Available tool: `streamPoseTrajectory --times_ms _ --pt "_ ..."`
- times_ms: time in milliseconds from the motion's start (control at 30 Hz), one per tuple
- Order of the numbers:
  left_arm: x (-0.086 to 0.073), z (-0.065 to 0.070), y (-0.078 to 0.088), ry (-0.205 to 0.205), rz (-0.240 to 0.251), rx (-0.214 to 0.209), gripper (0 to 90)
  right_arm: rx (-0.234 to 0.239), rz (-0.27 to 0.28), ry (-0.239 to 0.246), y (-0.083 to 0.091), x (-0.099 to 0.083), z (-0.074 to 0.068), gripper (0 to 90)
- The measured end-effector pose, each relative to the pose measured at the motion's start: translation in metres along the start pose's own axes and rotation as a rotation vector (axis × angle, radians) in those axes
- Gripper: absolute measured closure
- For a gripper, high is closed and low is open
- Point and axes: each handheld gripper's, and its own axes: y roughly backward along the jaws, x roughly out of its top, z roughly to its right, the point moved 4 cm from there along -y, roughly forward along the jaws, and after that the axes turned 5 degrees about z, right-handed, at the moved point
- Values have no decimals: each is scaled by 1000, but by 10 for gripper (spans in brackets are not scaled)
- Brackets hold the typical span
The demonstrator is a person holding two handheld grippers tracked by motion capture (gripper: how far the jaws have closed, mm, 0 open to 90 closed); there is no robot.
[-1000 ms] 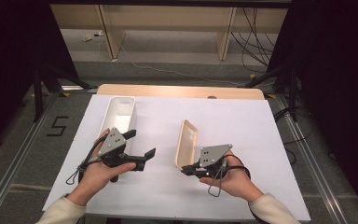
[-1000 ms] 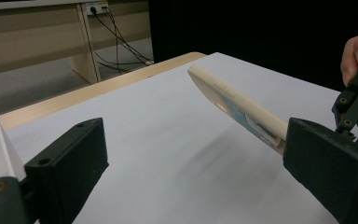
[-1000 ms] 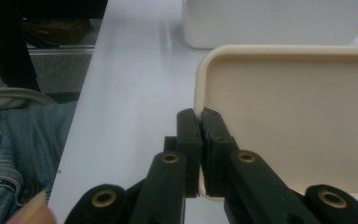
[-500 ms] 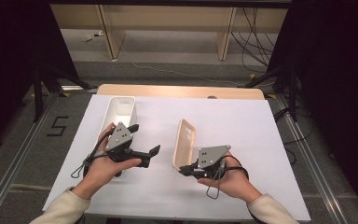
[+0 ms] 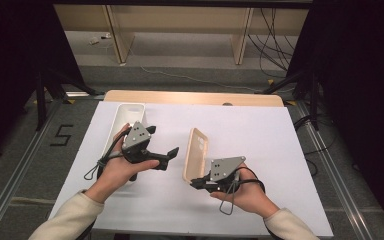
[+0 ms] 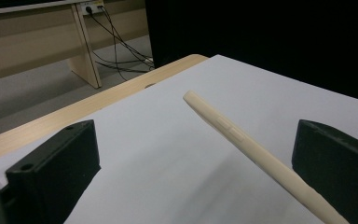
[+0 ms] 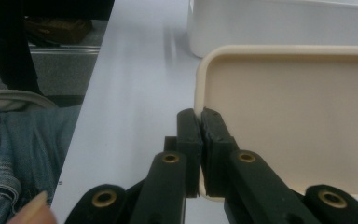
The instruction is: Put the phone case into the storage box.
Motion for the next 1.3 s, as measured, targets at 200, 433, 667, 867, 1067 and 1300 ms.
streamPoseTrajectory --times_ms 200,433,667,867,1067,1300 --pt "2 2 -8 5 3 -11 18 3 -2 2 -1 0 0 882" --pt "4 4 -17 8 -12 -26 27 -4 -1 13 -2 1 0 882" --pt "8 5 -23 12 -16 -31 36 0 -4 16 -3 2 -1 883" --pt "12 4 -31 16 -17 -52 64 -1 -10 19 -5 3 -2 883" --pt "11 3 -39 16 -36 -53 70 -2 -13 24 -6 3 -1 883" --pt "9 6 -47 14 -63 -51 102 -11 -14 27 -5 4 0 883"
